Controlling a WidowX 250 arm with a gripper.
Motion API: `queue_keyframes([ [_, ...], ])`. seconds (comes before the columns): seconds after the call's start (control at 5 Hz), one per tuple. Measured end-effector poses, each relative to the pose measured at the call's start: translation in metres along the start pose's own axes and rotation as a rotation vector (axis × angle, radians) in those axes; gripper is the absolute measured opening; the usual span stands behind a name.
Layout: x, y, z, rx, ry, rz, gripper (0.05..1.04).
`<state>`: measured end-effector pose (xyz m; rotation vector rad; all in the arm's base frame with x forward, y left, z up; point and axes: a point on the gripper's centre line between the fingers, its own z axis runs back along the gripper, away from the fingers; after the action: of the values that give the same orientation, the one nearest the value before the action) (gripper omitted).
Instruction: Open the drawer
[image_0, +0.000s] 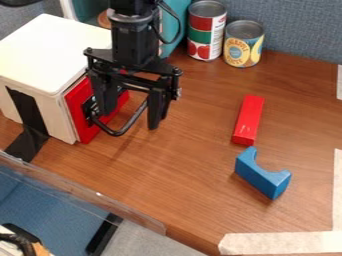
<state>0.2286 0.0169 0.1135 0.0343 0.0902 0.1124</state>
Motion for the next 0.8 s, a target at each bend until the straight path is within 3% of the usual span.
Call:
queue_keyframes([
  [0.2, 0.0, 0.0, -0.007, 0.004, 0.024, 0.003, 1.0],
  [0.4, 0.009, 0.006, -0.022, 0.045, 0.002, -0.003, 1.0],
  [0.8, 0.024, 0.006, -0.05, 0.082, -0.109, -0.014, 1.0],
])
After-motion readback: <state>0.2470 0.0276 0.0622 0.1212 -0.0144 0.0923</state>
